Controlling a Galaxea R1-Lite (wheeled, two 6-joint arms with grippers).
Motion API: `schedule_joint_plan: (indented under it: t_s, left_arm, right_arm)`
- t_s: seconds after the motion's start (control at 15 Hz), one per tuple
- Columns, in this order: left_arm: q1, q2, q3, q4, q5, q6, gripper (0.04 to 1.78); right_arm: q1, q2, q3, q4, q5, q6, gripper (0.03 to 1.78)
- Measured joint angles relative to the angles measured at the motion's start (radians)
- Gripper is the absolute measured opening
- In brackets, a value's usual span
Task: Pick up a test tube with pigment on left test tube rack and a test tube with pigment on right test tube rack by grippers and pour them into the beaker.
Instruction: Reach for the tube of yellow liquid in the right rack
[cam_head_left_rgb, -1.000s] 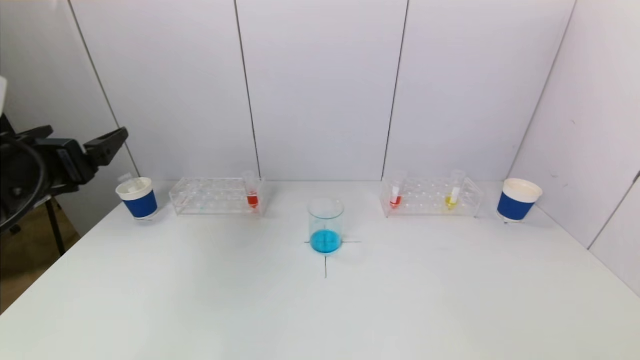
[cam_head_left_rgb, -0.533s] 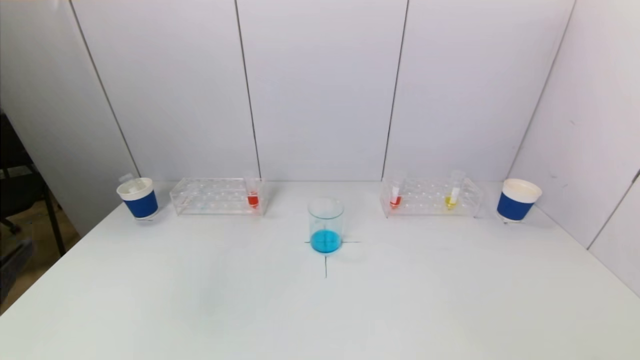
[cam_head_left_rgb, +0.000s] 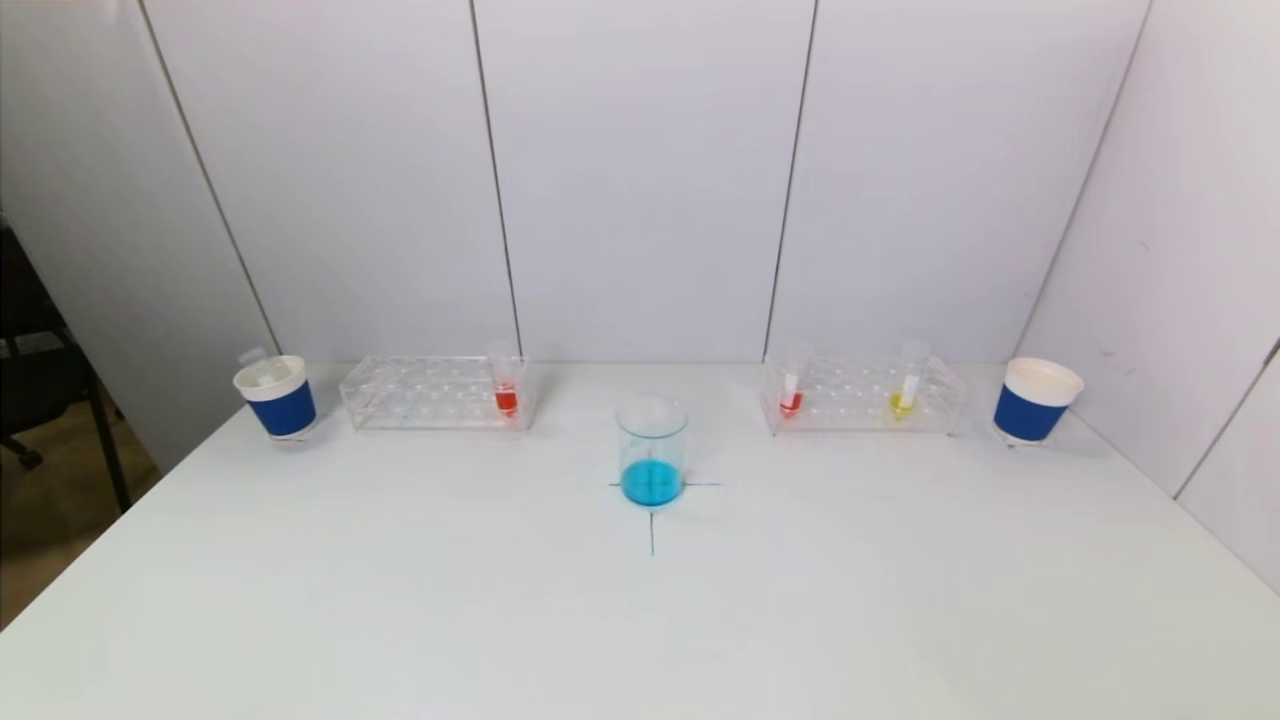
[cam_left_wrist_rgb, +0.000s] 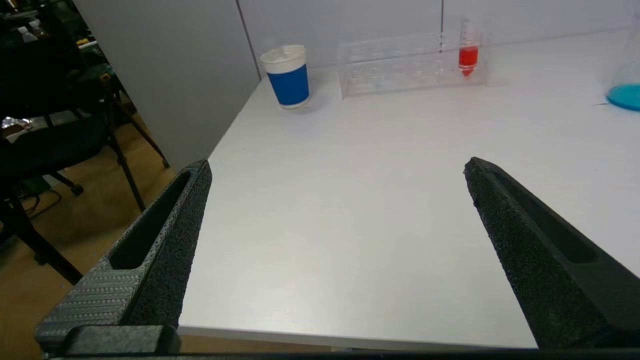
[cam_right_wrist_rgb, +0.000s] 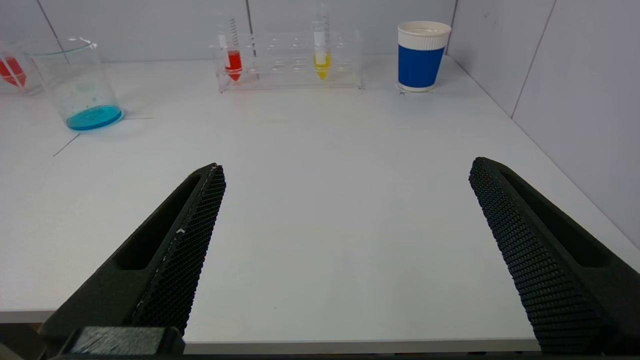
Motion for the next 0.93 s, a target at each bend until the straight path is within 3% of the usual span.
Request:
schedule_joint_plan:
  t_s: [0.13, 0.4, 0.93]
  left_arm:
    - [-0.001, -0.037, 0.074, -0.032, -0.013, -0.019, 1.76]
    - [-0.001, -0.061, 0.150, -0.052, -0.137, -0.104, 1.76]
    - [-0.001, -0.062, 0.162, -0.057, -0.134, -0.136, 1.76]
  right_arm:
    - [0.000, 0.000, 0.000, 0.000, 0.000, 0.000, 1.77]
    - [0.000, 0.000, 0.000, 0.000, 0.000, 0.000, 1.77]
    - [0.000, 0.000, 0.000, 0.000, 0.000, 0.000, 1.77]
